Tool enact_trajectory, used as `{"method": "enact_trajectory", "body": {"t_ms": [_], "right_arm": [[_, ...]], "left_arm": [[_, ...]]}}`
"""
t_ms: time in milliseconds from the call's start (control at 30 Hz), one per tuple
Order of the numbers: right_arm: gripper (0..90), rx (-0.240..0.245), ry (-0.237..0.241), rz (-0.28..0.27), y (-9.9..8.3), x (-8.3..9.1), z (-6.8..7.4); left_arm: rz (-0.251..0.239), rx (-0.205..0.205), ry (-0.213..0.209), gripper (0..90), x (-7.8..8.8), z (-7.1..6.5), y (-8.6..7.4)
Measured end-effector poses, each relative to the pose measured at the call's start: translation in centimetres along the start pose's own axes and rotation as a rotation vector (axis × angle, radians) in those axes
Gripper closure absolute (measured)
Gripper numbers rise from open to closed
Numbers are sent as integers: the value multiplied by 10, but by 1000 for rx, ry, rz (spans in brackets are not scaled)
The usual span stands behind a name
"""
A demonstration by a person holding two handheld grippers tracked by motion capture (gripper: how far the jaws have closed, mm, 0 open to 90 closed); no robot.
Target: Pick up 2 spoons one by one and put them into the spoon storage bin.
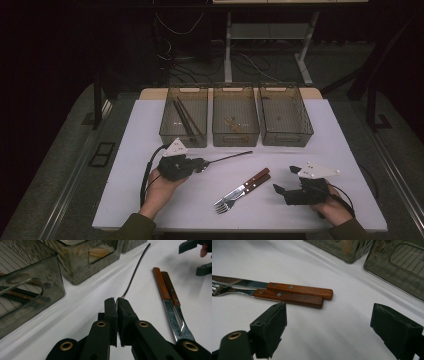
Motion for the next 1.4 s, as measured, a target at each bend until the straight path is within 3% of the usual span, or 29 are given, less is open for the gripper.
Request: {"method": "enact_trajectory", "body": {"t_ms": [433,700,1033,1100,1400], "right_arm": [[139,-8,-7,-12,1,3,-3],[140,-10,-13,-23,3,4,-4],[140,-10,-14,-30,4,6,-5],[139,-9,-14,-32,4,6,-5],[140,-16,-12,-34,4,7,-5]], "left_arm": [[-47,13,61,862,-5,13,32],[-75,25,136,862,-11,21,61],[-48,9,209,862,-30,34,92],[-66,34,221,862,-36,37,98],[-33,33,295,862,-54,52,116]]}}
Point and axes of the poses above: each handheld gripper's, and its own axes: x roughly backward along the jaws, y roughly out of its top, z roughly to its left, the point moved 9 cm from there along -x, roughly forward along the jaws, and after that the axes turned 1 degree about y, right-handed, at the moved point
